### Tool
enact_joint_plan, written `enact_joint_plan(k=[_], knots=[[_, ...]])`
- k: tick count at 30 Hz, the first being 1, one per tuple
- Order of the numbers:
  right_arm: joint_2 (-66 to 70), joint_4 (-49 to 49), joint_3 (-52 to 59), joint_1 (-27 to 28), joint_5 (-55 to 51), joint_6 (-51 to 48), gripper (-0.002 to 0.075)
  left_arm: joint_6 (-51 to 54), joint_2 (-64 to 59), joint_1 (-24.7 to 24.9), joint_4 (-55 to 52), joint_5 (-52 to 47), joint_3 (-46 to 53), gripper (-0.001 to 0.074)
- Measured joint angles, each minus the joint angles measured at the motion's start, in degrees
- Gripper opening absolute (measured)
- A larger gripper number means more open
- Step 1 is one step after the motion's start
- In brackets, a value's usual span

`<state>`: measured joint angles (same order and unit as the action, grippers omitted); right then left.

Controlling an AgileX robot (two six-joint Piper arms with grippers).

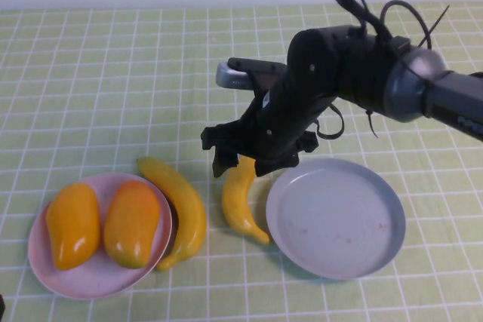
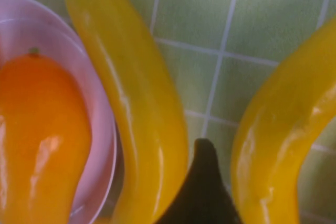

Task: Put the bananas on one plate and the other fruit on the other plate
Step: Put another type of fruit in the right plate

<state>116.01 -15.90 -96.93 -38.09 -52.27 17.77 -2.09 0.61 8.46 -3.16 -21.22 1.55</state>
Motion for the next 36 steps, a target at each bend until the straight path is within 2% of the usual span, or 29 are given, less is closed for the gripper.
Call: enact_joint_plan(k=[16,20,24,30,36], knots=[[12.2,3.8,-11.0,0.2,-4.6,4.6,0.0495,0.0,0.0,0.0,0.0,0.0,0.0,0.0004],[13.6,4.3,-12.6,0.2,-5.5,4.6,0.0435,0.0,0.0,0.0,0.0,0.0,0.0,0.0004],[14.0,4.4,-13.3,0.2,-6.2,4.6,0.0317,0.0,0.0,0.0,0.0,0.0,0.0,0.0004],[13.7,7.9,-18.1,-0.7,-10.5,4.6,0.032,0.0,0.0,0.0,0.0,0.0,0.0,0.0004],[6.5,14.3,-19.3,-1.6,-15.6,4.6,0.032,0.0,0.0,0.0,0.0,0.0,0.0,0.0004]])
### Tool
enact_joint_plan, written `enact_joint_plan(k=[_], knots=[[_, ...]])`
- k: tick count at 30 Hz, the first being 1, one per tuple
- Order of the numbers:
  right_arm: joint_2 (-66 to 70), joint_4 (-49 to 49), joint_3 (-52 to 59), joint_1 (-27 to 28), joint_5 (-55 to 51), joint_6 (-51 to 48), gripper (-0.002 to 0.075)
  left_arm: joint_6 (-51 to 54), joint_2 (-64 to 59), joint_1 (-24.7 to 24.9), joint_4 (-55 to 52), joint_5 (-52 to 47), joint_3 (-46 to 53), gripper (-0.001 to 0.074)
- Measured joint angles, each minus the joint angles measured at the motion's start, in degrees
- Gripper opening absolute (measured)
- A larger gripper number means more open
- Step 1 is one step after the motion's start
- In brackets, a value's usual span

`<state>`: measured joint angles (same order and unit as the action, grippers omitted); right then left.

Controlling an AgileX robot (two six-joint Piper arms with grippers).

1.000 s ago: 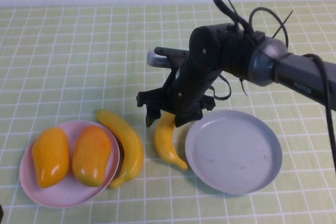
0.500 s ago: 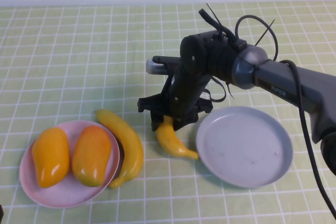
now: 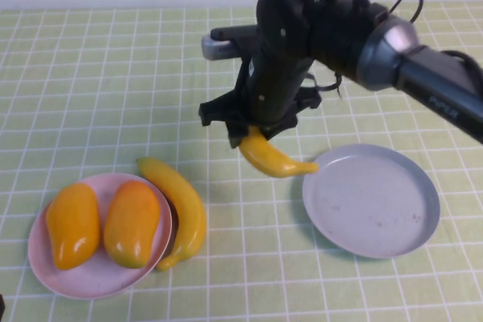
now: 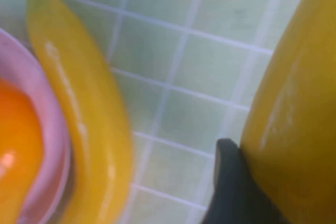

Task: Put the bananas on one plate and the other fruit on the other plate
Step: Put another type of fruit in the right plate

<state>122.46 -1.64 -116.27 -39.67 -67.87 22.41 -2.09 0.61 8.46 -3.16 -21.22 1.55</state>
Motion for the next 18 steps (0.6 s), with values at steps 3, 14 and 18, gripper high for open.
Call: enact_joint_plan(k=[3,14,18], knots=[[-3.3,3.7,1.0,1.1,-1.9,0.0,0.032,0.0,0.0,0.0,0.0,0.0,0.0,0.0004],[-14.4,3.9,26.0,11.0,1.4,0.0,0.032,0.0,0.0,0.0,0.0,0.0,0.0,0.0004],[-15.1,3.1,32.1,13.9,5.6,0.0,0.032,0.0,0.0,0.0,0.0,0.0,0.0,0.0004]])
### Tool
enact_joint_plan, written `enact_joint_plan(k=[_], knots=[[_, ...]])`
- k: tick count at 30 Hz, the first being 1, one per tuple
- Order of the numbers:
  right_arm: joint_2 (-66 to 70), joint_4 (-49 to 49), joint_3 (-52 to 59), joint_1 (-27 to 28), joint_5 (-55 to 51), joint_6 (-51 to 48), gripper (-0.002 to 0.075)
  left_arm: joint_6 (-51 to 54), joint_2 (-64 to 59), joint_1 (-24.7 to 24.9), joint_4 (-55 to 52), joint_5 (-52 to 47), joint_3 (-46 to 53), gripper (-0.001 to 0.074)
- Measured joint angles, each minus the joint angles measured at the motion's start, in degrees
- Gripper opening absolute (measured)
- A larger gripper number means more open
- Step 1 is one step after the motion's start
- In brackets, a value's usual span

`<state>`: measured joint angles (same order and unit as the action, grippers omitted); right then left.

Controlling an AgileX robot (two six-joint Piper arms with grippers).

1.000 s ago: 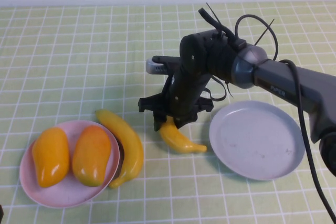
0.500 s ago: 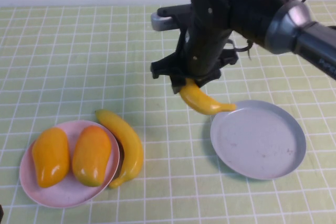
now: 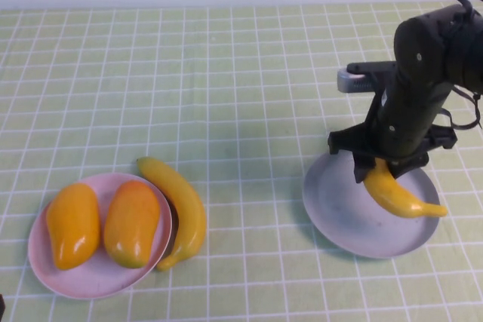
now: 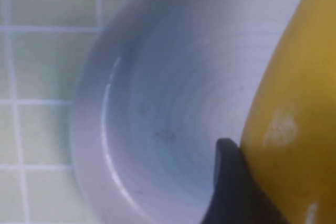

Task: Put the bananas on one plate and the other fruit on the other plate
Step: Put another type of fruit in the right plate

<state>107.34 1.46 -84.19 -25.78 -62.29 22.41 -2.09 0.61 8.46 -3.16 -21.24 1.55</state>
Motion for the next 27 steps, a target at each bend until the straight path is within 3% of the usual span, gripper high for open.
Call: enact_joint_plan(k=[12,15,20,27], knots=[[2.6,-1.5,3.9,1.7,5.4,0.0,0.032,0.0,0.0,0.0,0.0,0.0,0.0,0.0004],[2.6,-1.5,3.9,1.7,5.3,-0.1,0.0385,0.0,0.0,0.0,0.0,0.0,0.0,0.0004],[2.6,-0.9,3.6,1.7,3.5,-0.1,0.0561,0.0,0.0,0.0,0.0,0.0,0.0,0.0004],[1.8,1.8,0.6,1.5,-2.0,-0.1,0.0601,0.0,0.0,0.0,0.0,0.0,0.0,0.0004]])
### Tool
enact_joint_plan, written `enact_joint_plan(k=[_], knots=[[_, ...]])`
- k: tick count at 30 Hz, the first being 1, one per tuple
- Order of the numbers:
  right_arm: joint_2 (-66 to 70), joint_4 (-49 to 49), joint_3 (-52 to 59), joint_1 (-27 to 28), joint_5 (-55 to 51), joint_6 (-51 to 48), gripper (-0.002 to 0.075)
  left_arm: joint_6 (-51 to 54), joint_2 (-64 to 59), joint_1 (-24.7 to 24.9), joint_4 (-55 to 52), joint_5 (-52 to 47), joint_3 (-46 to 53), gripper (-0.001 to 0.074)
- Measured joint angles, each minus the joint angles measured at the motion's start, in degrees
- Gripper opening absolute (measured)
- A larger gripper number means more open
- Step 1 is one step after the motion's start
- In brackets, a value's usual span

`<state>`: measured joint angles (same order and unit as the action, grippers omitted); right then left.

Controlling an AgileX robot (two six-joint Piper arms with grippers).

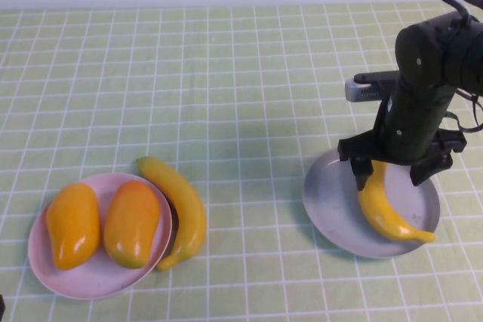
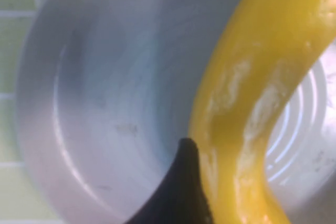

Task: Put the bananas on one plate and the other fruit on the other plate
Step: Put another type of fruit in the right plate

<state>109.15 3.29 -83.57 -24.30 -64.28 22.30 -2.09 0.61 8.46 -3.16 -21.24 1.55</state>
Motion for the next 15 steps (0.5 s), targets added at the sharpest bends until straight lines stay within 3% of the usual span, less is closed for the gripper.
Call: enact_joint_plan(k=[9,15], knots=[[-4.2,0.4,-7.4,-5.7,-1.8,-0.9,0.0533,0.0,0.0,0.0,0.0,0.0,0.0,0.0004],[-4.0,-4.6,-8.7,-10.8,9.3,-8.2,0.0437,0.0,0.0,0.0,0.0,0.0,0.0,0.0004]])
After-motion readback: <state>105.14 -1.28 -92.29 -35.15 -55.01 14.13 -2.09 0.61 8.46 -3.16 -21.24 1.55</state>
